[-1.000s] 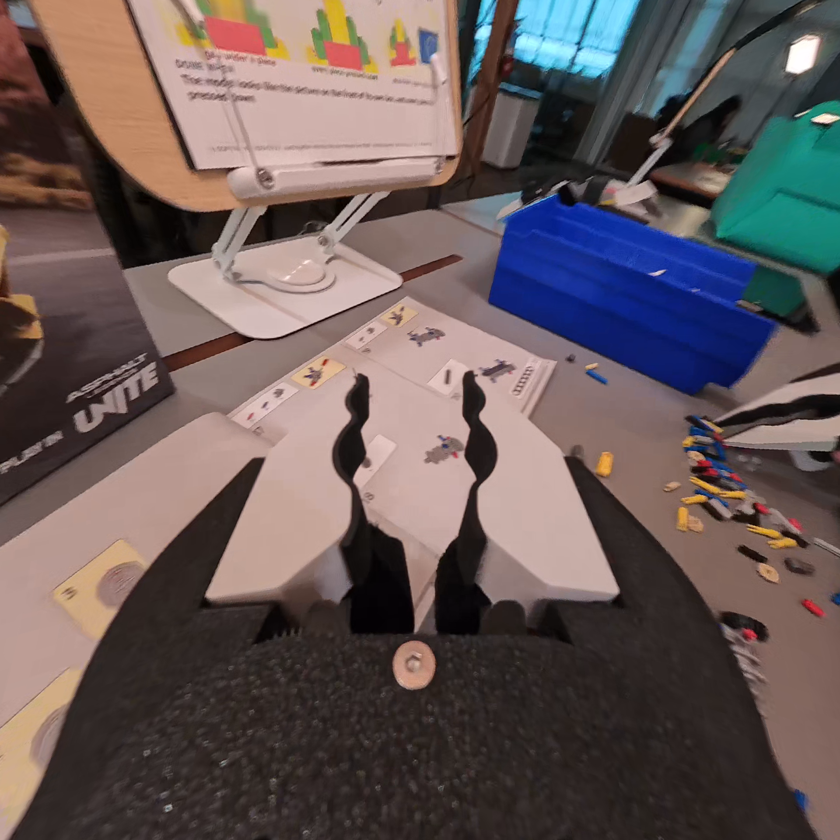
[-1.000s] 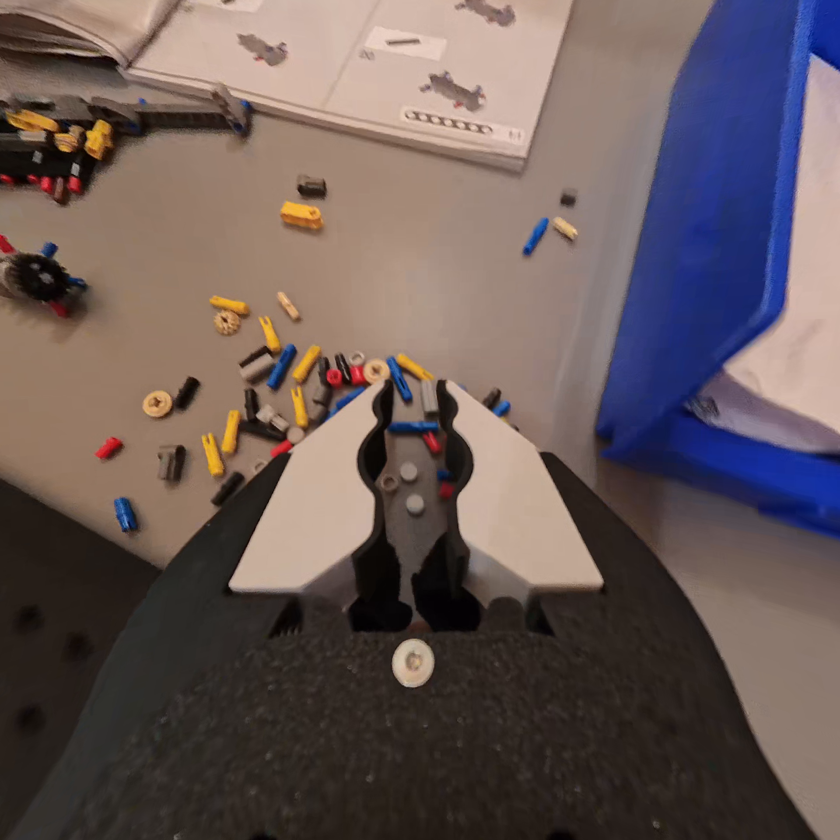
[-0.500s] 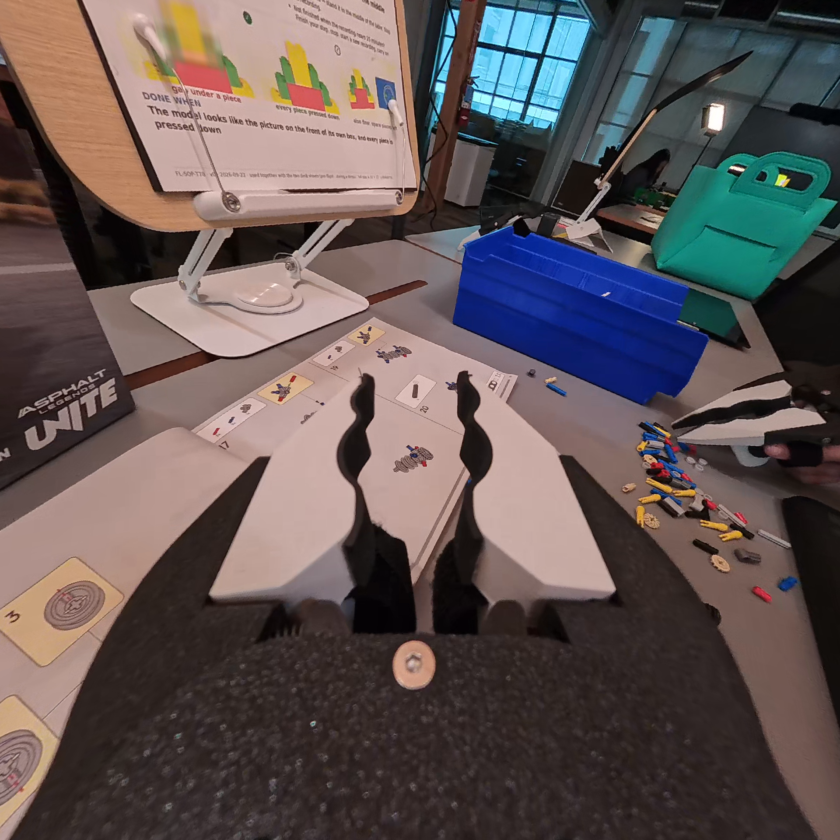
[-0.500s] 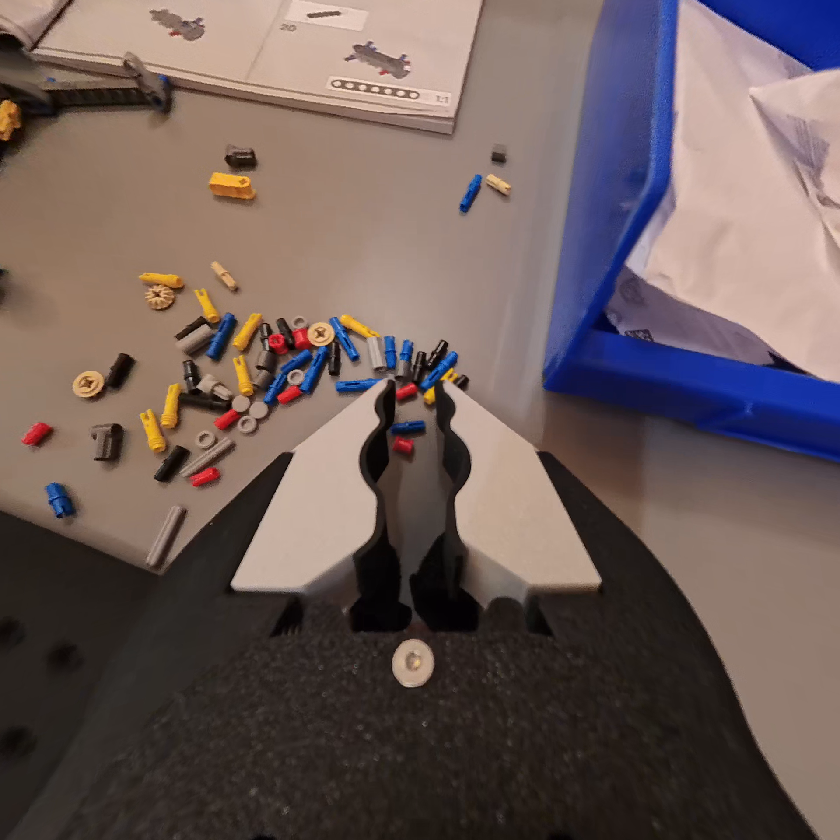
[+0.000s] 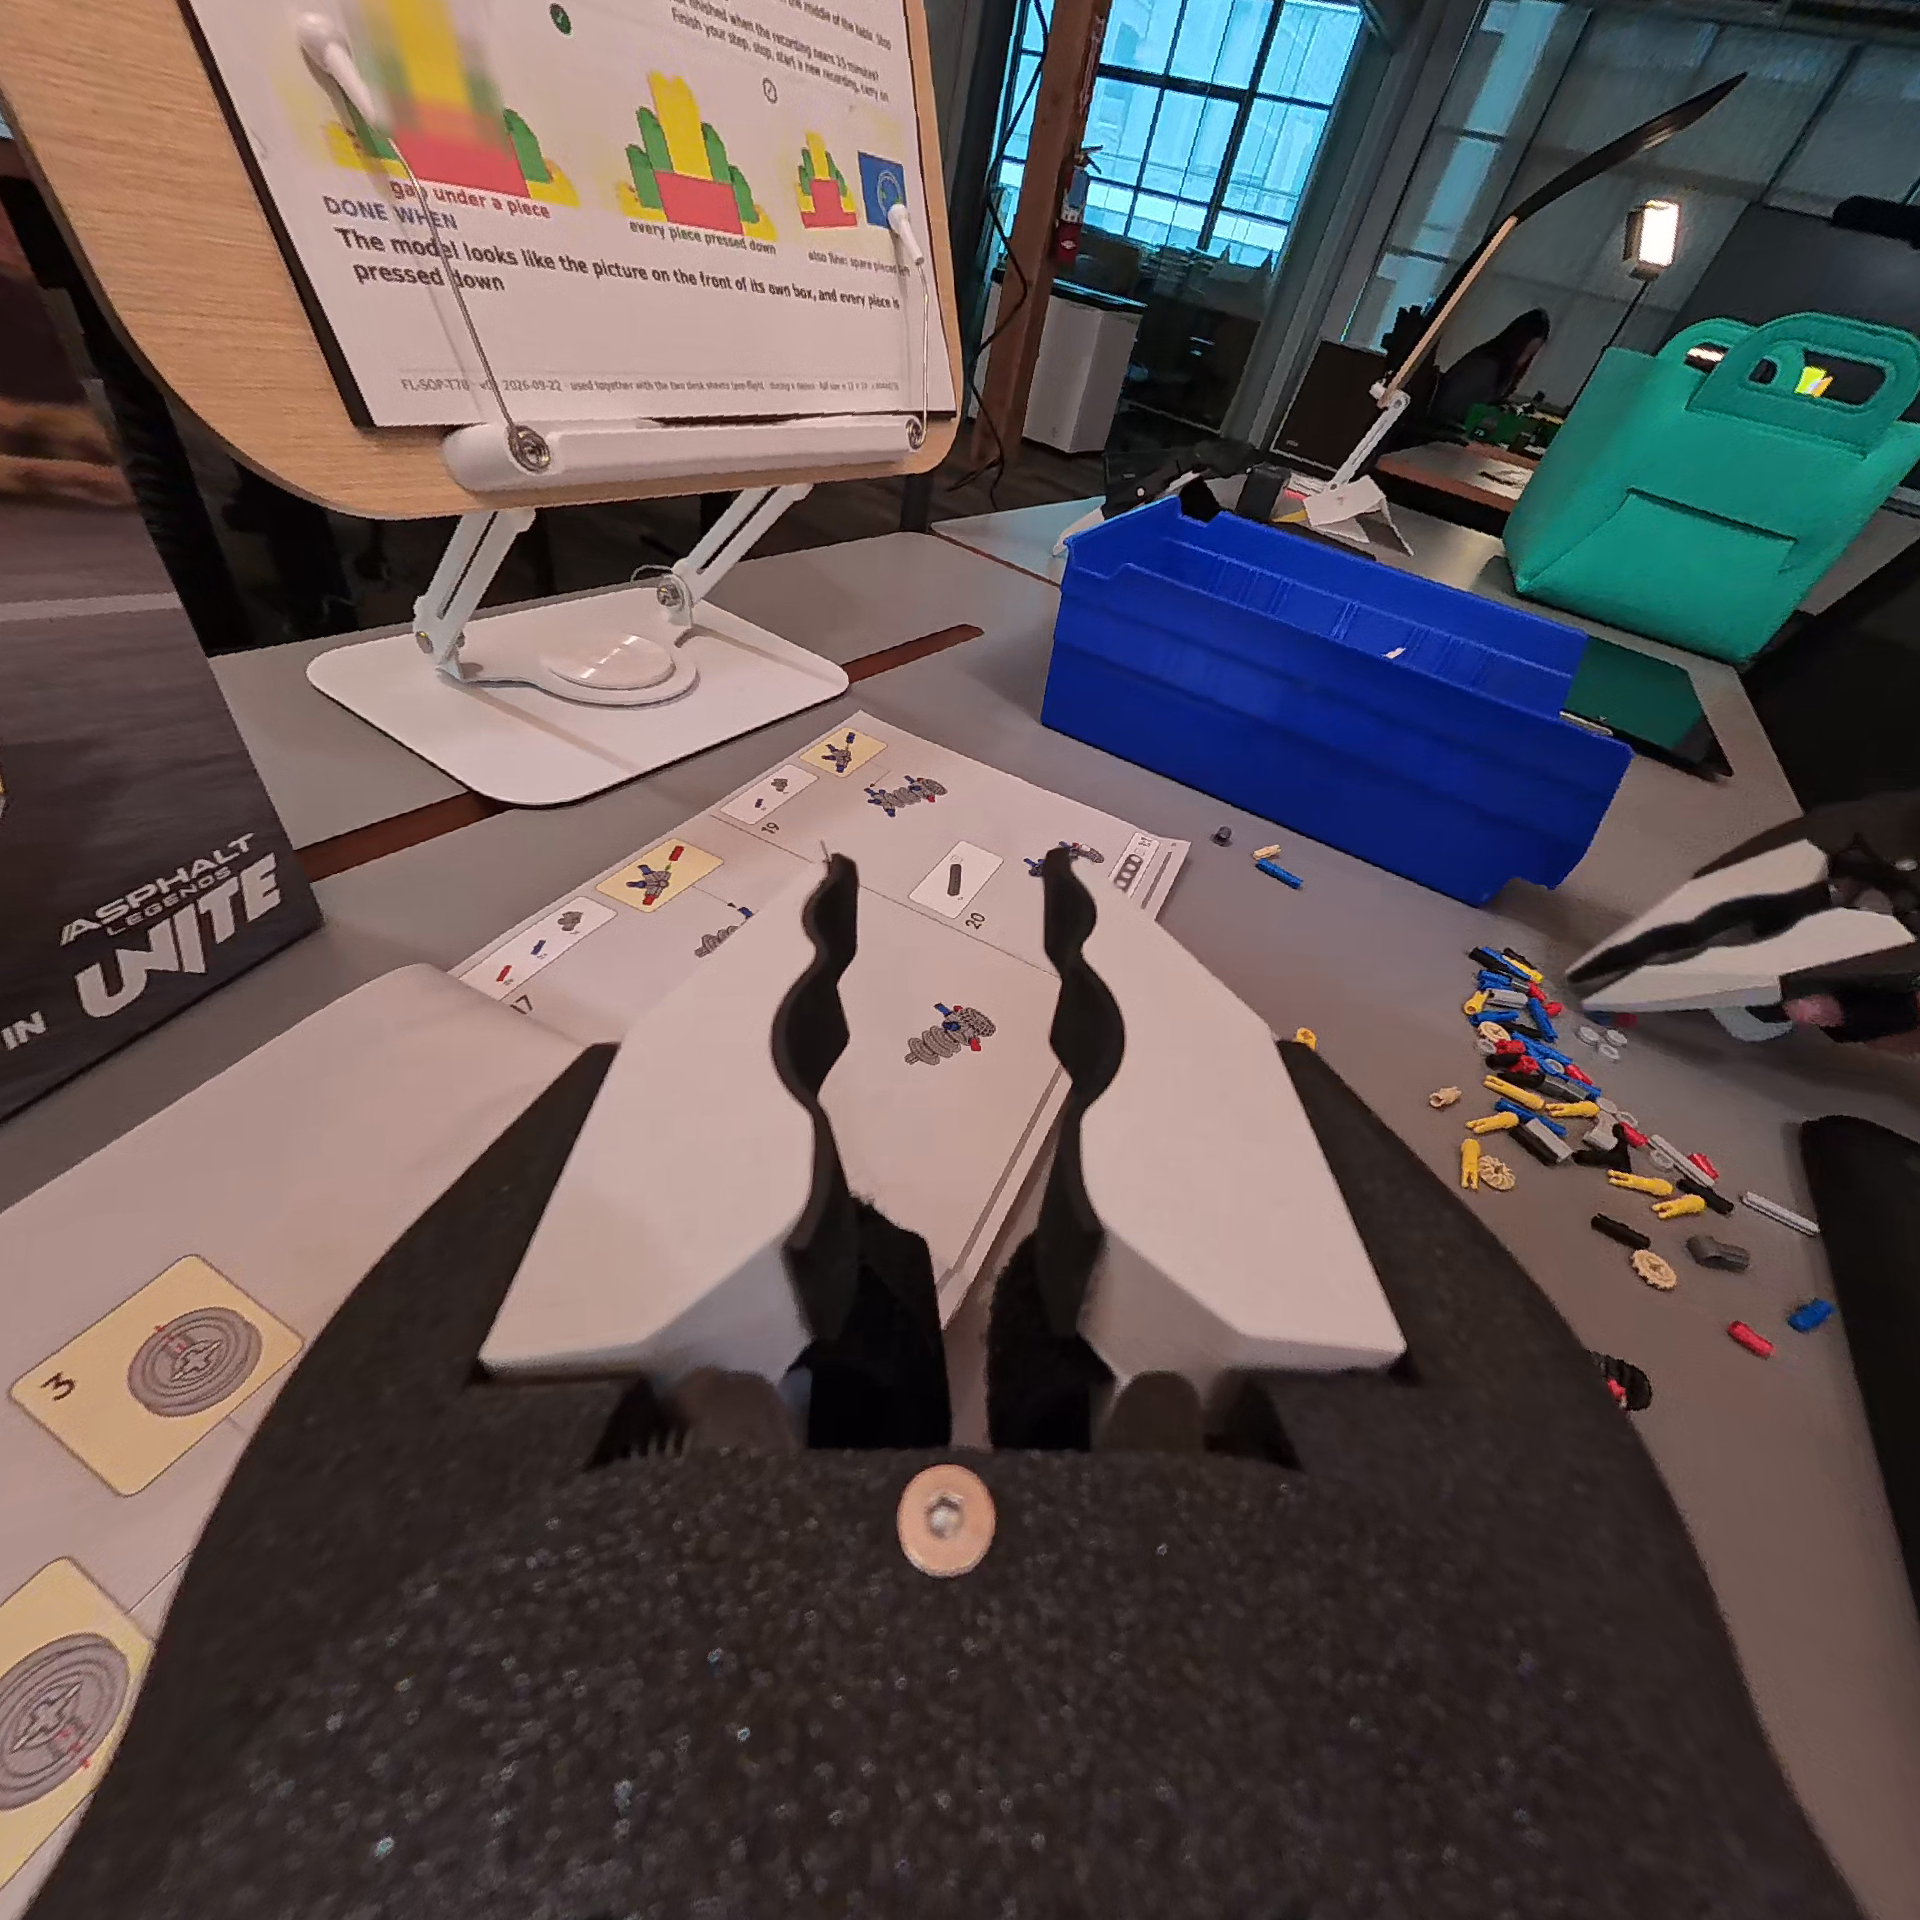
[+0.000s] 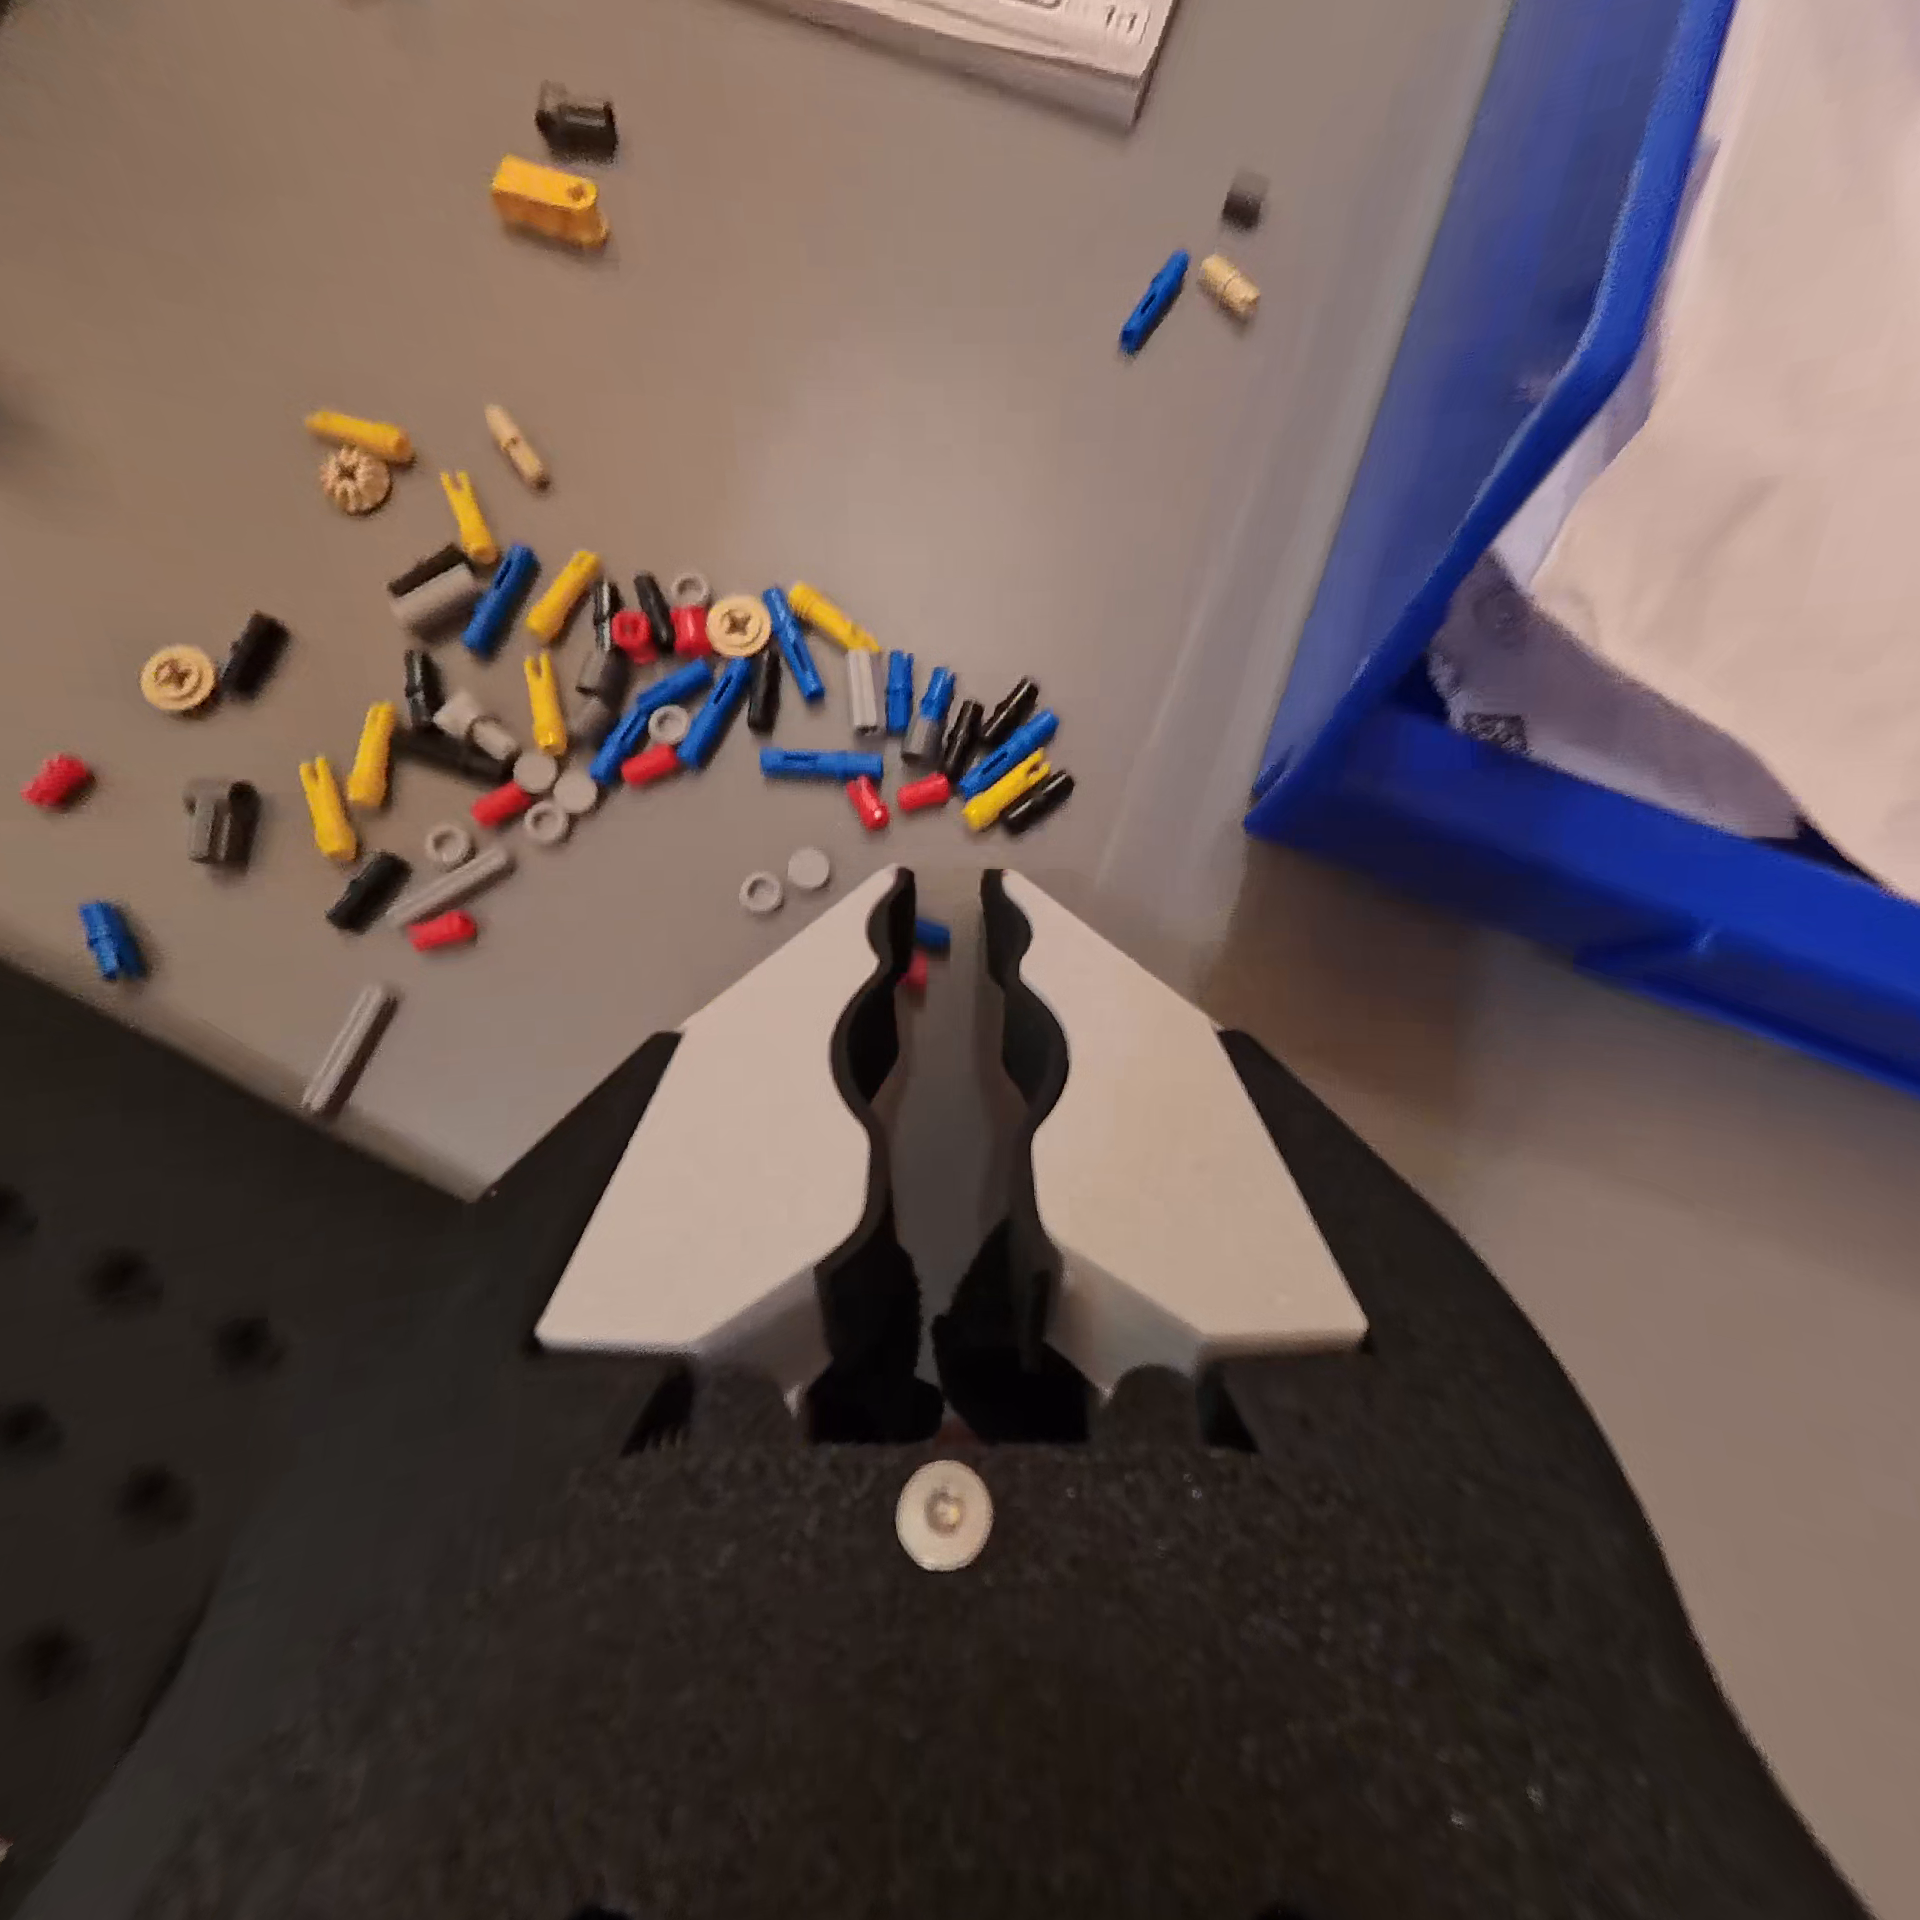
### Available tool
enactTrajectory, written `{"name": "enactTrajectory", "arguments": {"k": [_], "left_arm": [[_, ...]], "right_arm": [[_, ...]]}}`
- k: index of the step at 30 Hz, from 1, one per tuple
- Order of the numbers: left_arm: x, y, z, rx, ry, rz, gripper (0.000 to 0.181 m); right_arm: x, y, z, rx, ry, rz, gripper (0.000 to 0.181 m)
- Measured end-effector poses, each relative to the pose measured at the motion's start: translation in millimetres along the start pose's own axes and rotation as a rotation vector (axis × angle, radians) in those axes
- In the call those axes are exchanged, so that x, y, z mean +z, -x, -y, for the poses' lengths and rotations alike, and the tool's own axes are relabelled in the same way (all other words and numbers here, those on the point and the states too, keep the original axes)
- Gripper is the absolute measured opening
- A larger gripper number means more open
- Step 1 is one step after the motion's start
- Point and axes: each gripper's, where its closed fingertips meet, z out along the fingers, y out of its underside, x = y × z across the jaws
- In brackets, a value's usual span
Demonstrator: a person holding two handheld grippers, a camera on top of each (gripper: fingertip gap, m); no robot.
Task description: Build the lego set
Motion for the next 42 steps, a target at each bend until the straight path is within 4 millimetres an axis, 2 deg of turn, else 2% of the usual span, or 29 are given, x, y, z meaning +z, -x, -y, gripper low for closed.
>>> {"name": "enactTrajectory", "arguments": {"k": [4,6,8,11,15,19,22,26,35,40,42], "left_arm": [[3,-4,-3,0.003,0.011,-0.011,0.034],[4,-5,-6,0.01,0.022,-0.011,0.034],[5,-5,-9,0.023,0.033,-0.006,0.034],[5,-7,-8,0.033,0.034,-0.007,0.034],[6,-12,-8,0.041,0.035,-0.018,0.034],[9,-16,-14,0.056,0.057,-0.025,0.034],[11,-18,-17,0.064,0.067,-0.024,0.034],[13,-21,-23,0.065,0.081,-0.028,0.034],[12,-19,-24,0.081,0.088,-0.019,0.034],[11,-17,-24,0.08,0.088,-0.015,0.034],[11,-17,-23,0.079,0.083,-0.014,0.034]], "right_arm": [[1,9,-3,0.042,-0.025,0.046,0.014],[-2,6,-5,0.034,-0.032,0.024,0.014],[-11,-1,-8,0.039,-0.035,0.002,0.014],[-37,-8,-18,0.06,-0.062,0.019,0.018],[-63,6,-51,0.048,-0.087,0.136,0.018],[-81,10,-80,0.114,-0.134,0.129,0.021],[-80,5,-90,0.108,-0.123,0.026,0.02],[-72,-7,-83,0.116,-0.131,-0.036,0.017],[-59,-20,-67,0.062,-0.105,0.027,0.015],[-54,-22,-68,0.022,-0.076,0.053,0.0],[-52,-21,-66,0.023,-0.081,0.051,0.0]]}}
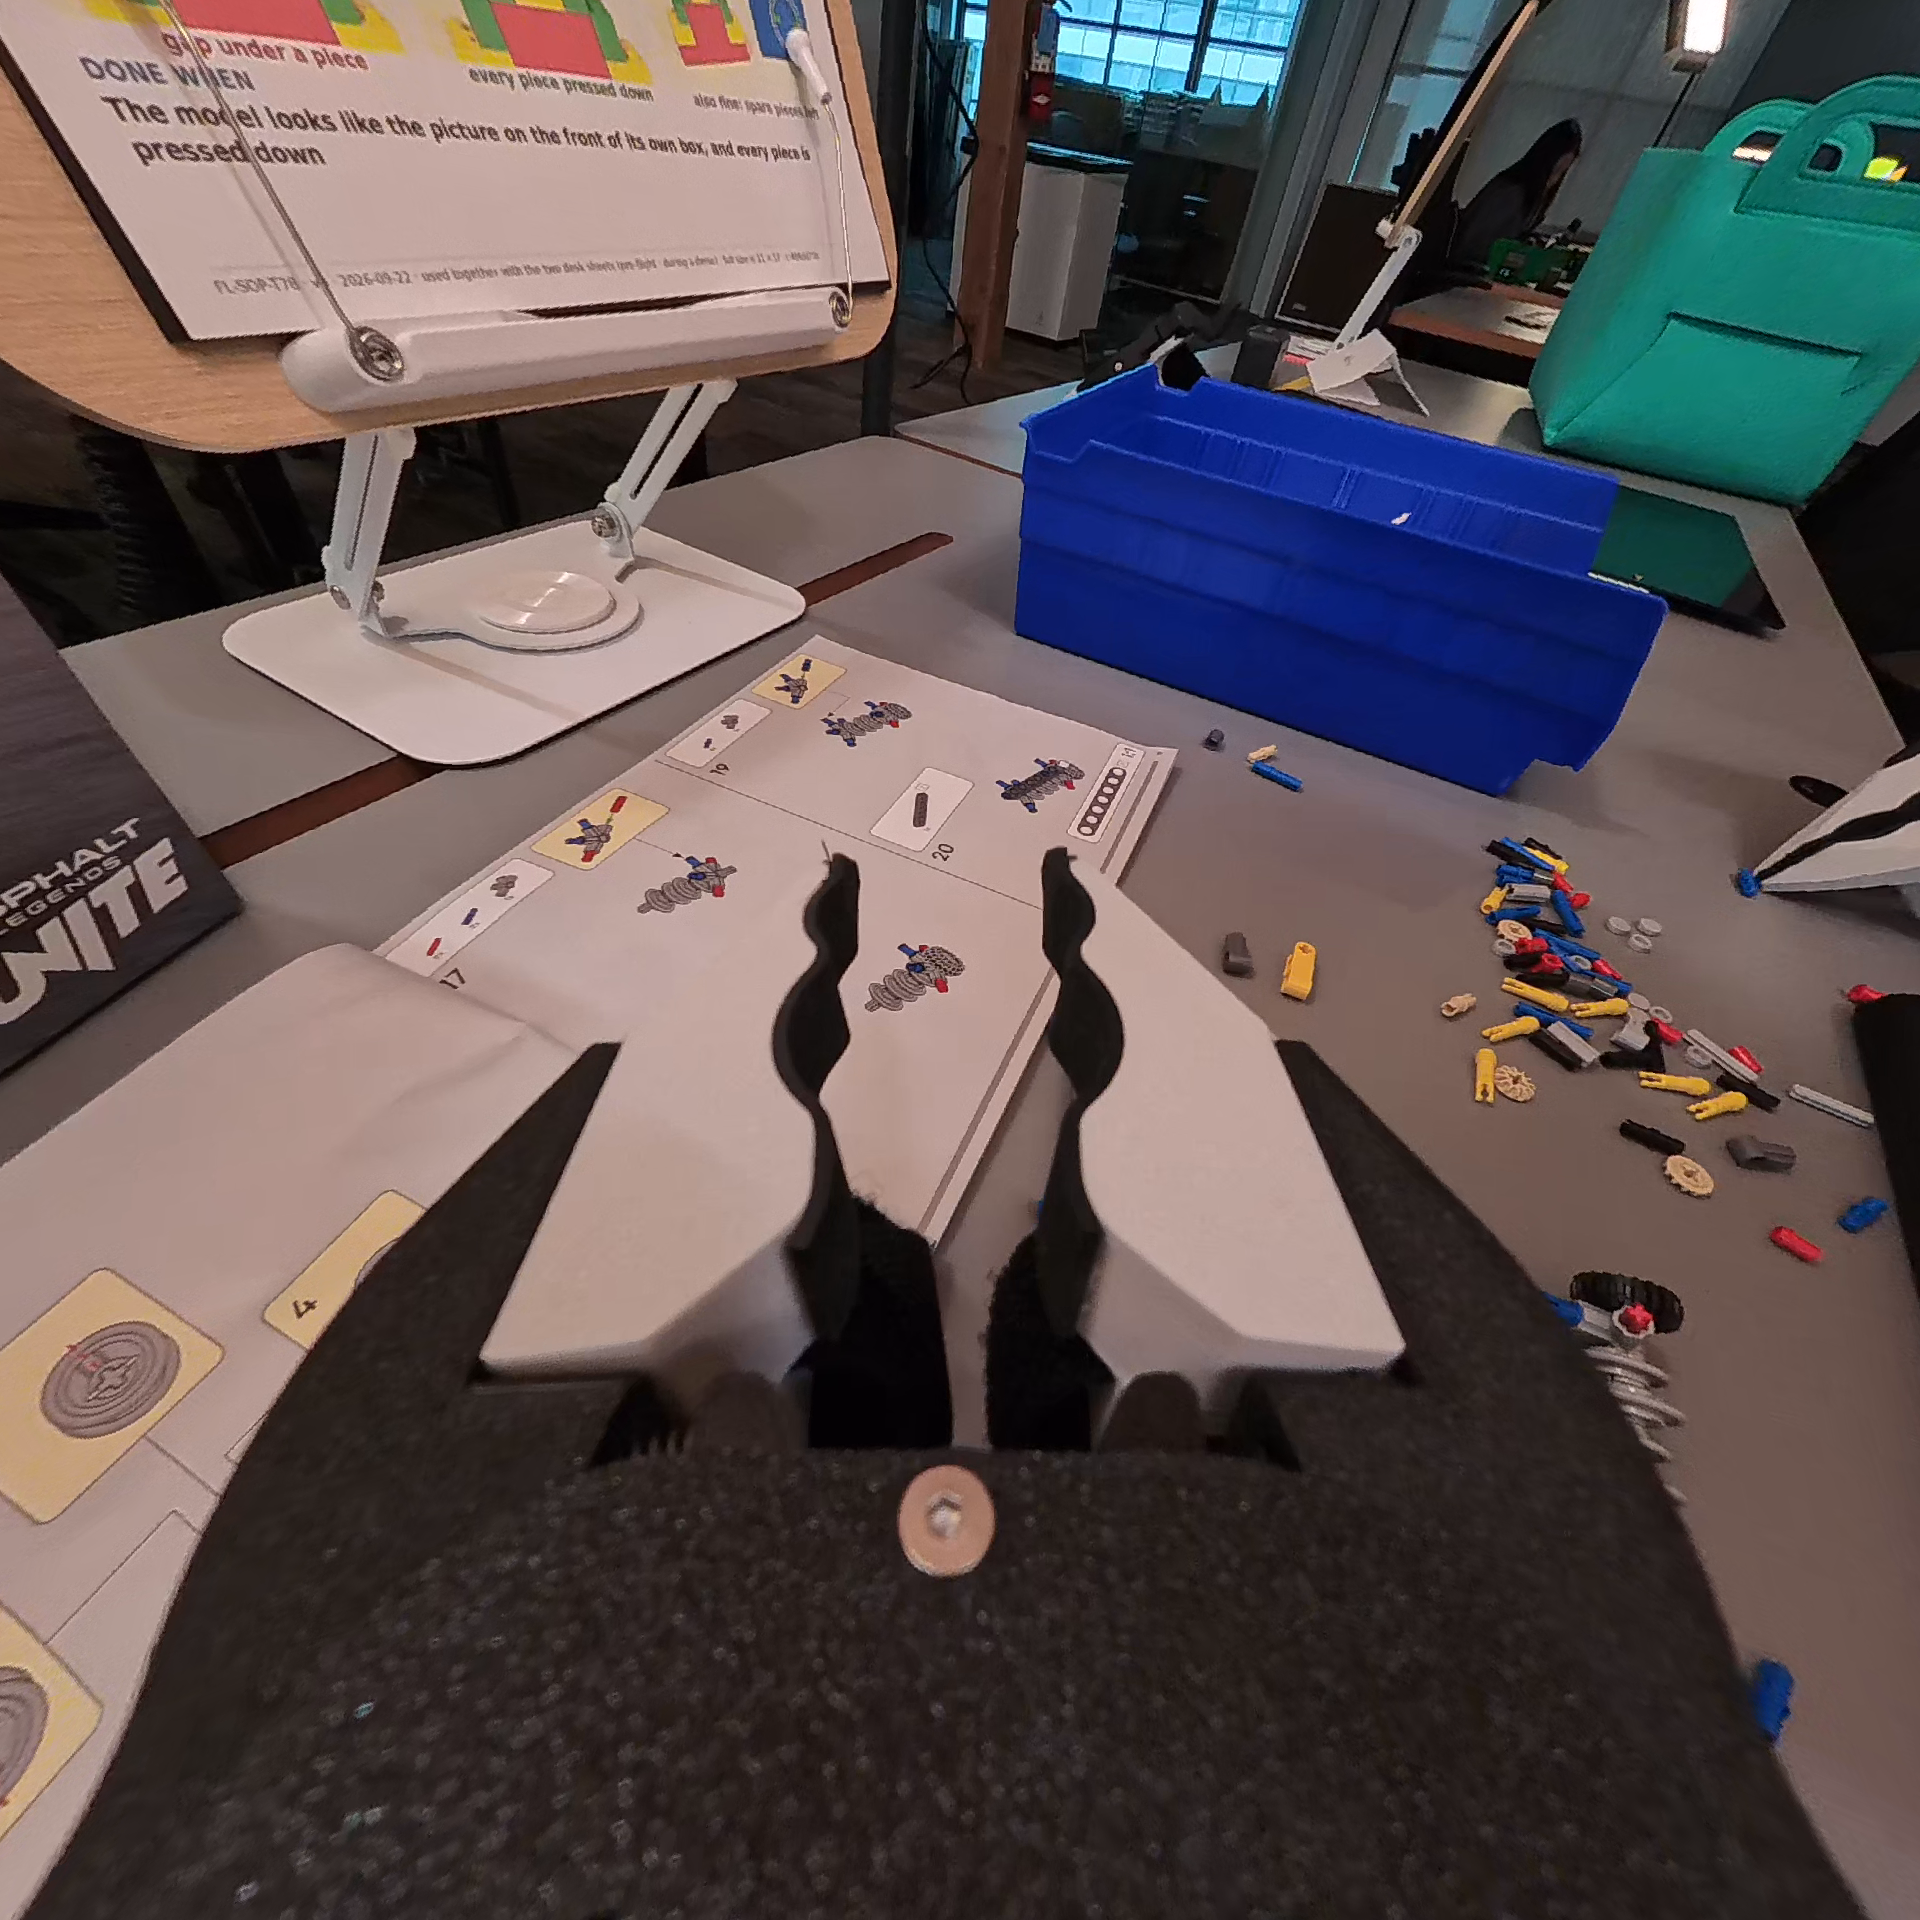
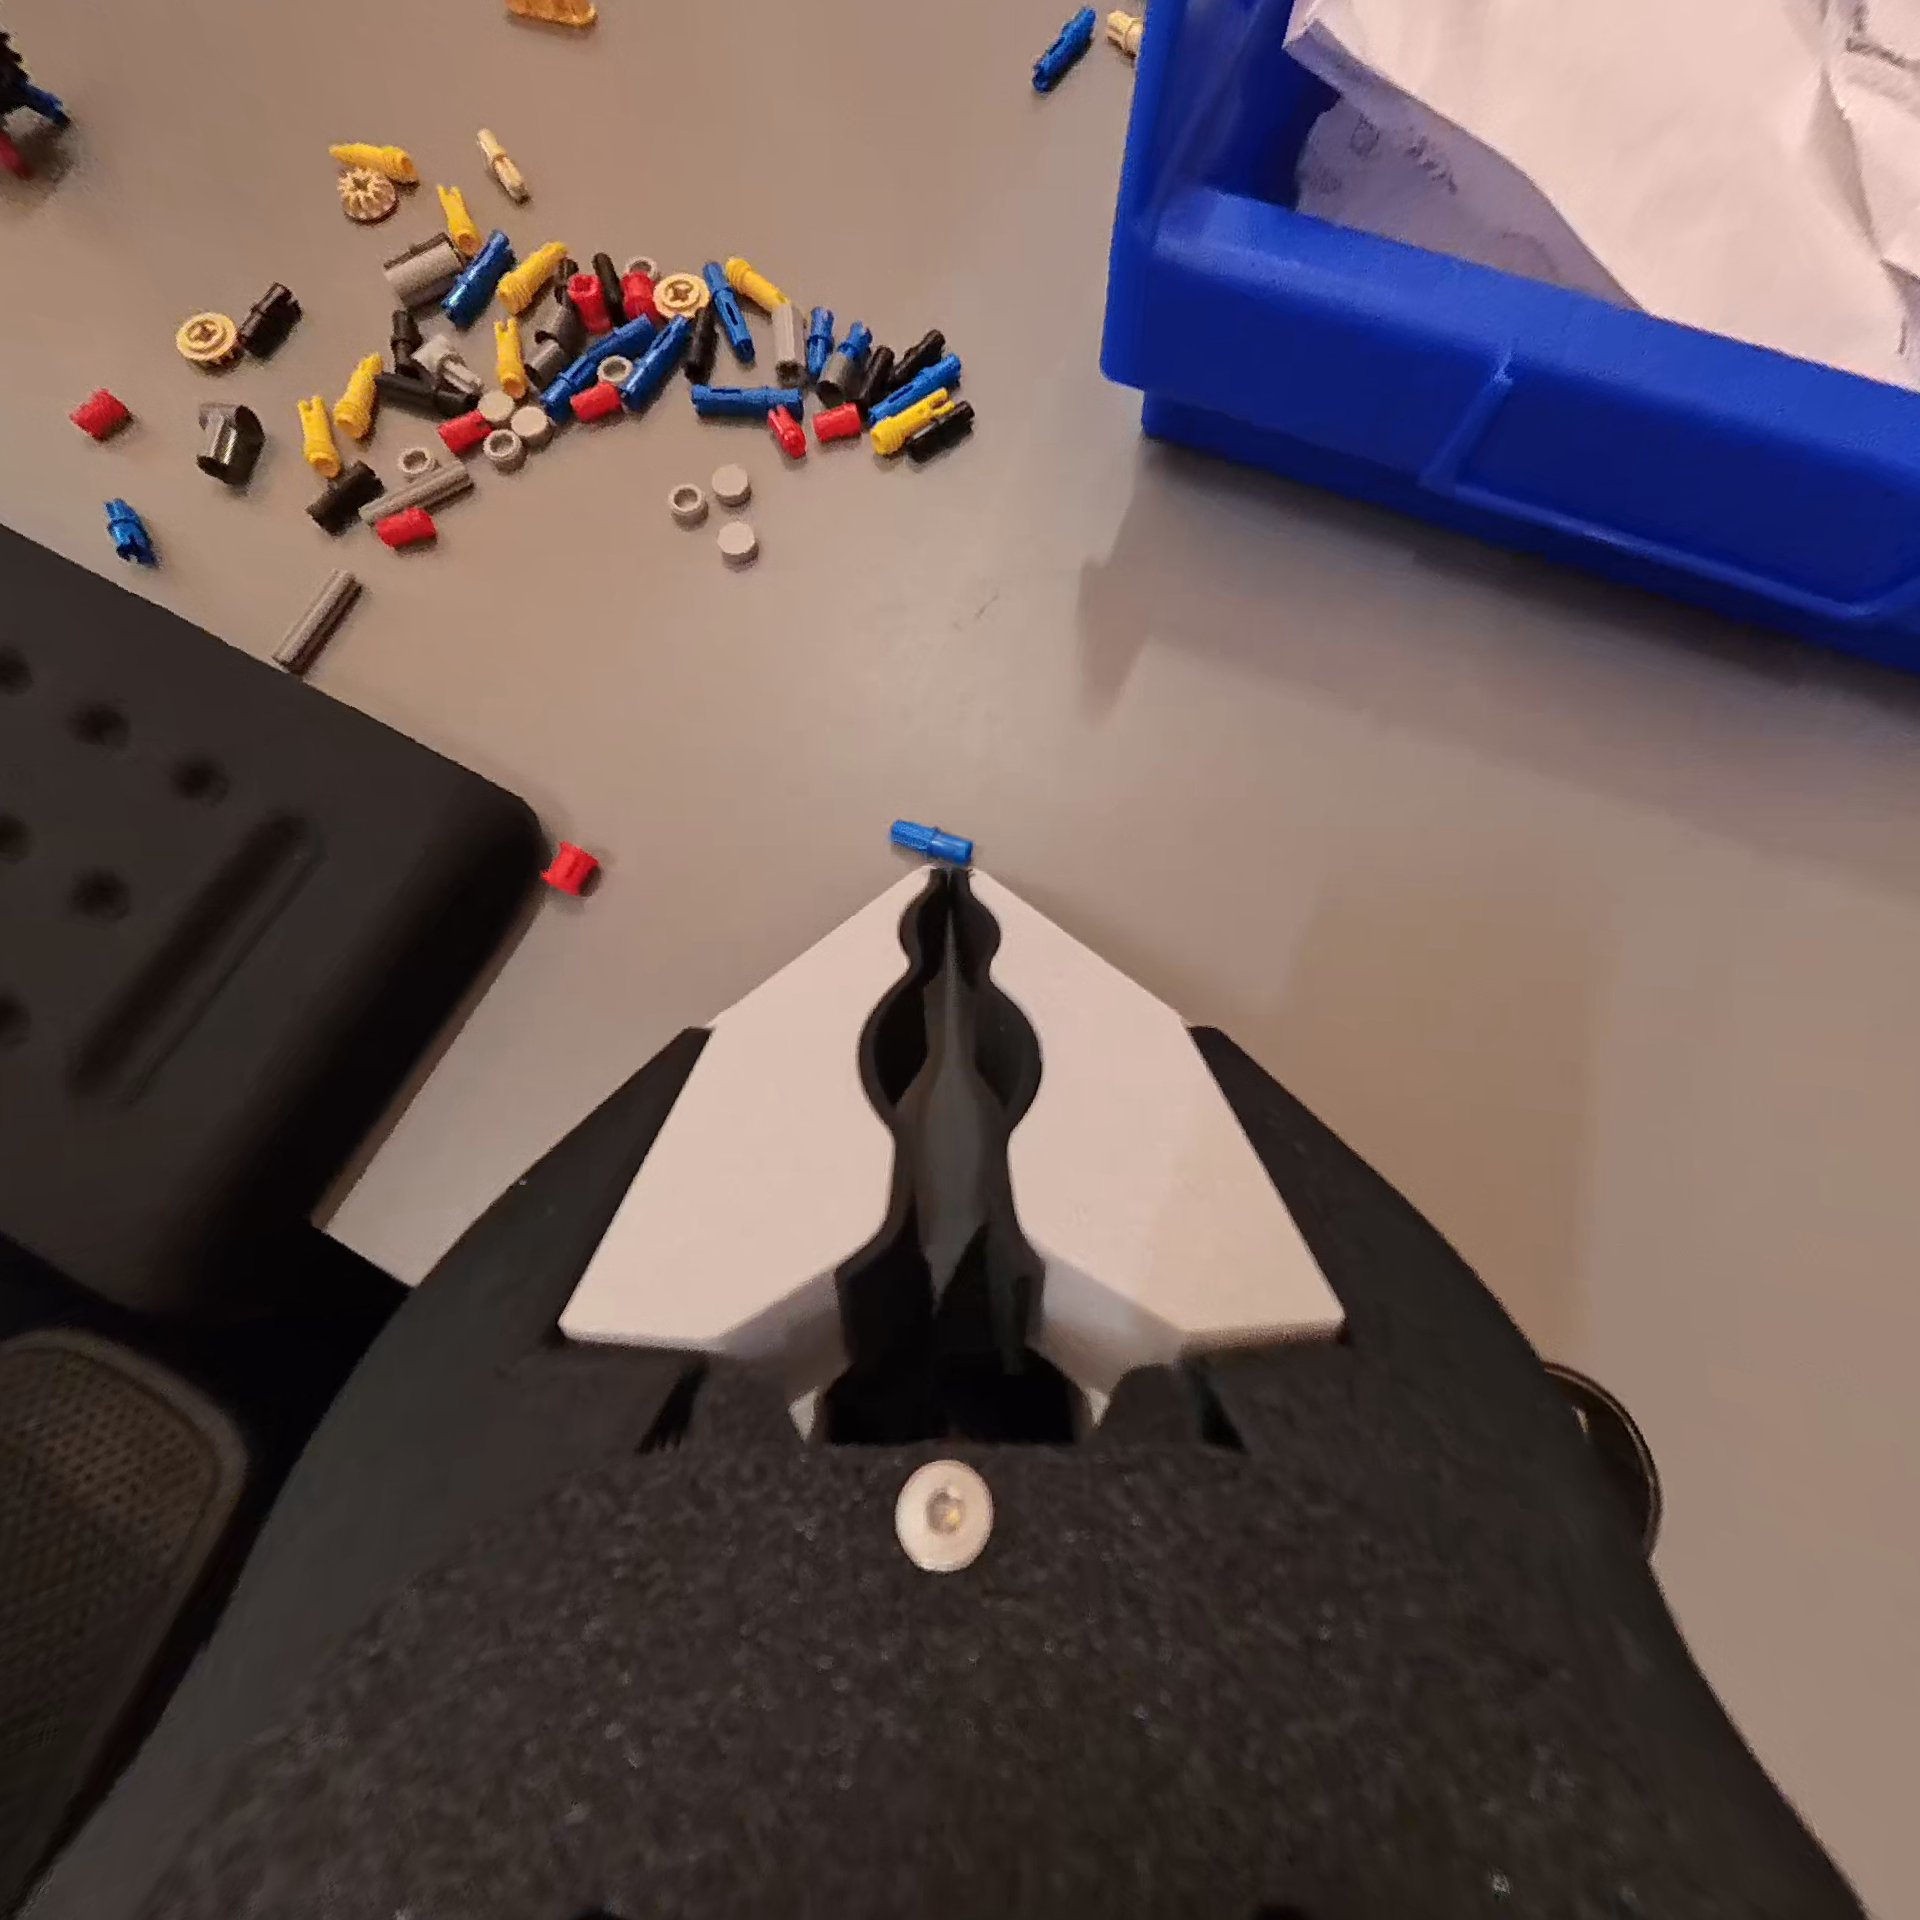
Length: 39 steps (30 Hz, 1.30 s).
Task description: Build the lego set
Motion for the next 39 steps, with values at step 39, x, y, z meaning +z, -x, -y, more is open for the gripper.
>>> {"name": "enactTrajectory", "arguments": {"k": [39], "left_arm": [[-1,-3,4,0.007,-0.009,-0.003,0.033]], "right_arm": [[31,139,113,-0.242,-0.167,0.265,0.004]]}}
